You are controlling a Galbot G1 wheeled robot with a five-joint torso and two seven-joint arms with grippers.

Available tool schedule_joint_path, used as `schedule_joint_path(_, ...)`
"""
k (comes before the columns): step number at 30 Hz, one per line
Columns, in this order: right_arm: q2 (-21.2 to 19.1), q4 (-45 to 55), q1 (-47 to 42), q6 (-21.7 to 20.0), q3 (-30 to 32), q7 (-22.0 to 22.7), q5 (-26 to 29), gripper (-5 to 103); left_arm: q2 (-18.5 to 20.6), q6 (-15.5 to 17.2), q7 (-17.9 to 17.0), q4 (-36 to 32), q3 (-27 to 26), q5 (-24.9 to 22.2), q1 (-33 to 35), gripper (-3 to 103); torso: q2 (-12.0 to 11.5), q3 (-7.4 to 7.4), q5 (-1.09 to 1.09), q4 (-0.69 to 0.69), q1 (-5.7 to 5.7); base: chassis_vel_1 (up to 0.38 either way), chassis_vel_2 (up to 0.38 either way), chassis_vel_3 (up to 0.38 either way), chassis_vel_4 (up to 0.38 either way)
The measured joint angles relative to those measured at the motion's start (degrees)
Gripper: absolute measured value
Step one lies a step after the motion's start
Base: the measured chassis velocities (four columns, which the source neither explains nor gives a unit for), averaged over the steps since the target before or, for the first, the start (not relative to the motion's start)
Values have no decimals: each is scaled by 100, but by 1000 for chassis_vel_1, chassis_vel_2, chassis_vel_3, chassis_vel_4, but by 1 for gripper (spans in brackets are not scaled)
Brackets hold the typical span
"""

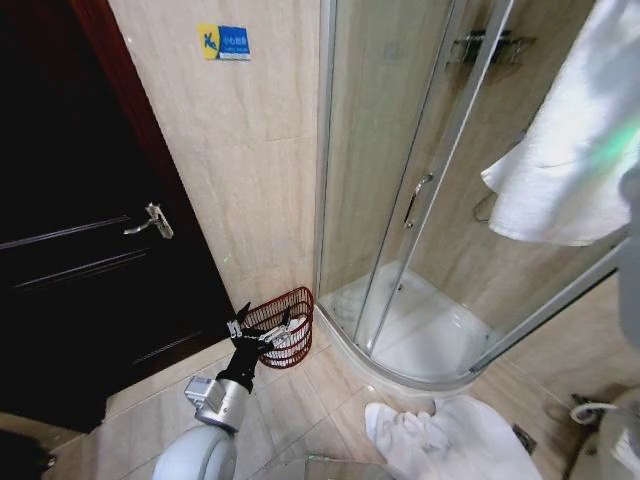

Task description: Discard the used towel into the hamper.

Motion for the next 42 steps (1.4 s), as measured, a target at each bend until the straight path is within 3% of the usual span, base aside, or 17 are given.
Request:
schedule_joint_path(5, -179, -258, 4, -77, 311, -88, -442, 100, 0, 0, 0, 0, 0, 0, 0, 100, 0, 0, 1, -1, 0, 0, 0, 0, 0)
schedule_joint_path(10, -503, -598, 60, 122, 668, -220, -1016, 100, 0, 0, 0, 0, 0, 0, 0, 100, 0, 0, -1, 0, 0, 0, 0, 0, 0)
schedule_joint_path(15, -769, -713, 106, 91, 853, -236, -975, 100, 0, 0, 0, 0, 0, 0, 0, 100, 0, -1, -2, 0, -1, 0, 0, 0, 0)
schedule_joint_path(20, -989, -907, -22, 54, 1117, -237, -527, 100, 0, 0, 0, 0, 0, 0, -1, 100, 0, -1, -1, -1, -1, 0, 0, 0, 0)
schedule_joint_path(26, -1040, -1030, 153, -112, 955, -247, 560, 100, 0, 0, 0, 0, 0, 0, 0, 100, 0, -1, -2, 0, -1, 0, 0, 0, 0)
schedule_joint_path(29, -948, -736, 222, -428, 739, -217, 1395, 100, 0, 0, 0, 0, 0, 0, 0, 100, 0, -1, -2, 2, -1, 0, 0, 0, 0)
schedule_joint_path(34, -800, -647, 505, -775, 424, -236, 1783, 100, 0, 0, 0, 0, 0, 0, 0, 100, 0, -1, -3, 0, -1, 0, 0, 0, 0)
schedule_joint_path(40, -577, -333, 1131, -1222, -48, -158, 2877, 100, 0, 0, 0, 0, 0, 0, 0, 100, 0, 0, -1, -3, 0, 0, 0, 0, 0)
schedule_joint_path(42, -483, -316, 1392, -1309, -252, -125, 3008, 100, 0, 0, 0, 0, 0, 0, 0, 100, 1, 0, -2, -2, 0, 0, 0, 0, 0)
